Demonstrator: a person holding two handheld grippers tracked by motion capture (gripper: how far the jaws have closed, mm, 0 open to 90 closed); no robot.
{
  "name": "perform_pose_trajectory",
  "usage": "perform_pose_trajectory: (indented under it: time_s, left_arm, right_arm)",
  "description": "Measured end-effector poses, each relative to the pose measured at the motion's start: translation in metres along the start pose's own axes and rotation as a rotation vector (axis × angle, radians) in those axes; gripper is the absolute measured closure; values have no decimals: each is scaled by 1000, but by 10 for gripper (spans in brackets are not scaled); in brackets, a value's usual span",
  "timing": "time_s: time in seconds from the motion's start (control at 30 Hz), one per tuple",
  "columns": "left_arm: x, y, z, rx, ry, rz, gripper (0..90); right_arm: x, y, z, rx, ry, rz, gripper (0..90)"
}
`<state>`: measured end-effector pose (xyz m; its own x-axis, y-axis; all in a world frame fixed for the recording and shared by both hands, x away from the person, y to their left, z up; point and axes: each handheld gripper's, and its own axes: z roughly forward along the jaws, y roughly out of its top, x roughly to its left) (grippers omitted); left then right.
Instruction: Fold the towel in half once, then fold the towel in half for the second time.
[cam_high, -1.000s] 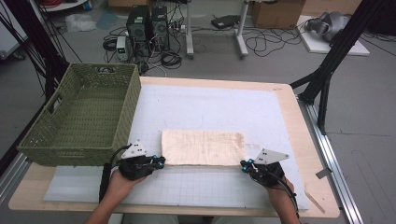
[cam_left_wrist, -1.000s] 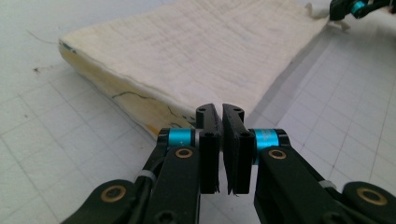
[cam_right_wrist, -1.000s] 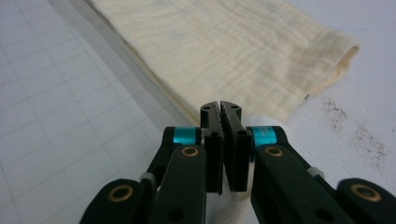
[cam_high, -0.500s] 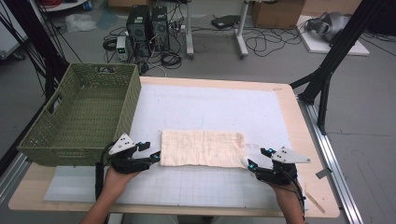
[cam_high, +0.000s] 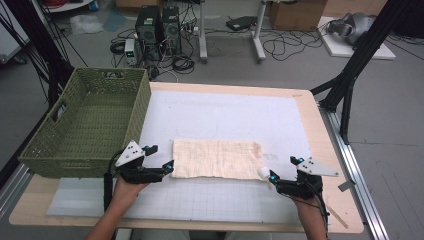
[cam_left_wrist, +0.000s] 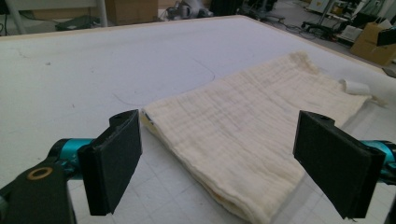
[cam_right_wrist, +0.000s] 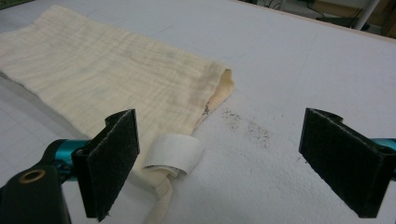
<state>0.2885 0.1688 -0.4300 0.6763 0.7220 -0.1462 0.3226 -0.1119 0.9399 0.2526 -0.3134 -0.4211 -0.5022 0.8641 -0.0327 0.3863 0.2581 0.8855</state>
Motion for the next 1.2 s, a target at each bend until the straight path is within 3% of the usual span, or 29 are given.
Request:
perform_pose_trajectory:
  time_s: [0.33, 0.73, 1.0, 1.07, 1.2]
  left_arm:
    - [0, 0, 1, 12, -4, 3, 173]
    - [5, 0, 2, 12, -10, -8, 178]
    - [3, 4, 4, -8, -19, -72, 151]
    - [1, 5, 5, -6, -43, -61, 151]
    - [-1, 9, 9, 2, -43, -53, 151]
  right_arm:
    - [1, -1, 4, 18, -8, -12, 115]
    - [-3, -2, 4, 12, -21, 14, 115]
    - [-3, -3, 5, 15, -14, 8, 115]
    - [-3, -3, 5, 9, -11, 11, 115]
    - [-3, -2, 6, 16, 12, 29, 116]
